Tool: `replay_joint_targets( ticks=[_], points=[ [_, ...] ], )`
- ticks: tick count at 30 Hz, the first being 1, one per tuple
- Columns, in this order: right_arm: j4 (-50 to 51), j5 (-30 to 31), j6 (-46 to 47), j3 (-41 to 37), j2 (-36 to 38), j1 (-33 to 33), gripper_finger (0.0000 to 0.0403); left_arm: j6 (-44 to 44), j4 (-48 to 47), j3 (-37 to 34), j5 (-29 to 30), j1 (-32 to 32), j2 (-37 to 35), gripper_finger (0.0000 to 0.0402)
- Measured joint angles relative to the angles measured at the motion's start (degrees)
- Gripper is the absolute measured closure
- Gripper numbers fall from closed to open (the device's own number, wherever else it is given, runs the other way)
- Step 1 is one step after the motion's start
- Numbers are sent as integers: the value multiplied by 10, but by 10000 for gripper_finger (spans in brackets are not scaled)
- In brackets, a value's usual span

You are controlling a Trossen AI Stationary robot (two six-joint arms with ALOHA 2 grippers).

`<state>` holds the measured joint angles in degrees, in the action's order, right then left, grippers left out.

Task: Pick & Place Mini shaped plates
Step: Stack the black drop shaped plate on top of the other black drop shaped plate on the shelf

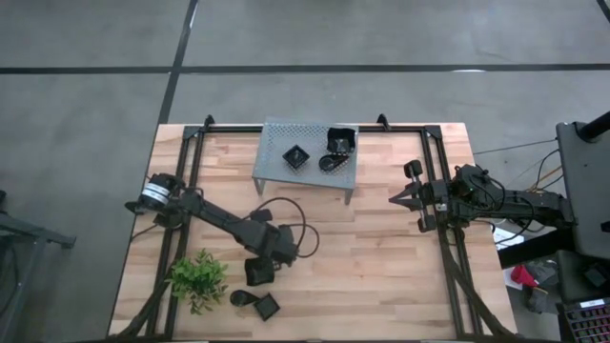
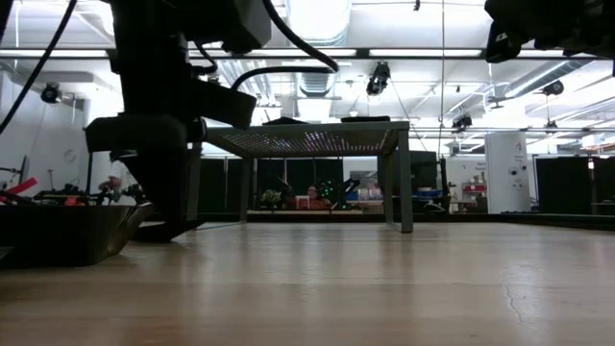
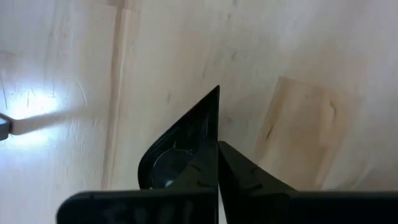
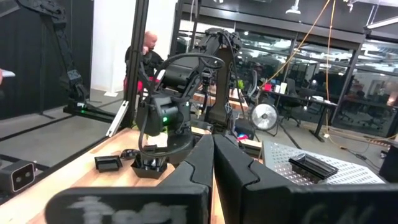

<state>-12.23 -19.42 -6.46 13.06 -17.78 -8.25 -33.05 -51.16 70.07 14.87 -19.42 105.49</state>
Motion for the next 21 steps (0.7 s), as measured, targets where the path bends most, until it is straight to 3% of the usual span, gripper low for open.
replay_joint_targets(
  ticks=[10,16,21],
  points=[
    [0,0,3,0,0,0,394,0,-4,14,-2,2,-17,401],
    [0,0,2,0,0,0,394,-5,-1,34,24,2,-32,401],
    [0,0,1,0,0,0,394,-63,9,51,62,3,-51,401]
  ],
)
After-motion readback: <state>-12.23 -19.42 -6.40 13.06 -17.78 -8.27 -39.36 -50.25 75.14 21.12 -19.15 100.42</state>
